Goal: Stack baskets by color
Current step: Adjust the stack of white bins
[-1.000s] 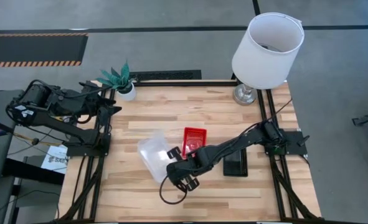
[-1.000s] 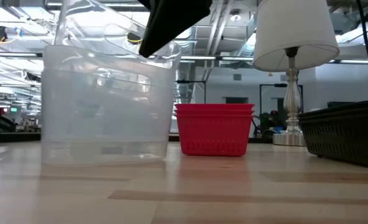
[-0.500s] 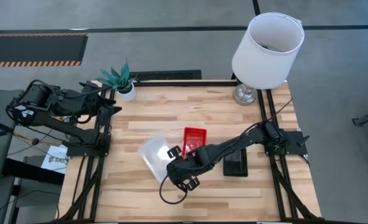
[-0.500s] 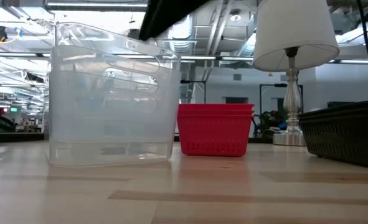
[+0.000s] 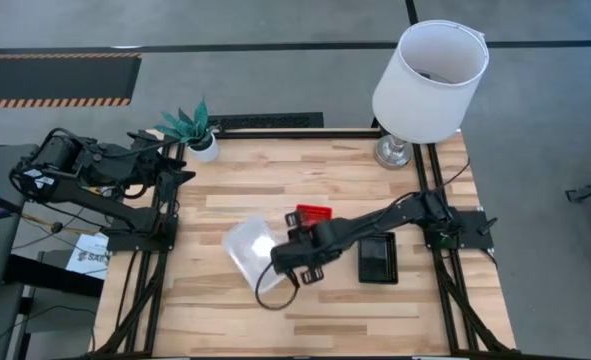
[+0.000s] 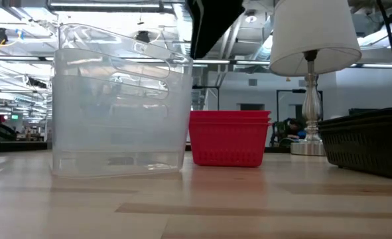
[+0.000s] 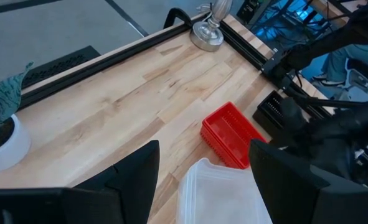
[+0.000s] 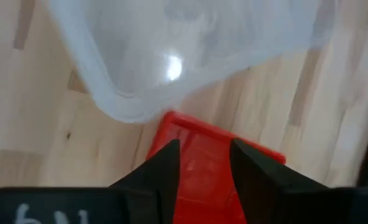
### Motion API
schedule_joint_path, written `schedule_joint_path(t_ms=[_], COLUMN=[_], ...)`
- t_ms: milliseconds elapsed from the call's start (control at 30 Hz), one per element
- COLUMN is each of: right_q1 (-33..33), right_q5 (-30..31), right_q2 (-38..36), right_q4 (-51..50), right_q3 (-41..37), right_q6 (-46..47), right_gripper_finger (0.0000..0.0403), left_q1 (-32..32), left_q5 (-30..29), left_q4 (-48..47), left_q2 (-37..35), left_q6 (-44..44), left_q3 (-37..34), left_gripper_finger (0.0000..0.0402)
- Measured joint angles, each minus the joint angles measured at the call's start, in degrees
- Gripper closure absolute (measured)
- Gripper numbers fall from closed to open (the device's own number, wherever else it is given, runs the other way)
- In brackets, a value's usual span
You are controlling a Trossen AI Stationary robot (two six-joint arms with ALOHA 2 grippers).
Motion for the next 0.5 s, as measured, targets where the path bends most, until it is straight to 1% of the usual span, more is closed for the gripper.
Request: schedule_joint_path(t_ms=[100, 200, 267, 500], right_q1=[-0.5, 0.2, 0.7, 1.4], right_q5=[-2.8, -6.9, -8.4, -8.5], right_q2=[0.0, 0.0, -0.1, -0.3], right_q4=[0.9, 3.9, 5.9, 10.2], right_q3=[-1.0, -2.3, -3.6, -6.2], right_q6=[2.0, 2.4, 2.3, 2.3], right_gripper_finger=[0.0257, 0.0266, 0.0271, 0.0275], left_q1=[0.0, 0.0, 0.0, 0.0], left_q5=[0.0, 0.0, 0.0, 0.0], left_q4=[0.0, 0.0, 0.0, 0.0], left_q2=[0.0, 0.0, 0.0, 0.0], left_q6=[0.0, 0.0, 0.0, 0.0], left_q3=[0.0, 0.0, 0.0, 0.0], left_gripper_finger=[0.0168, 0.0168, 0.0168, 0.0168])
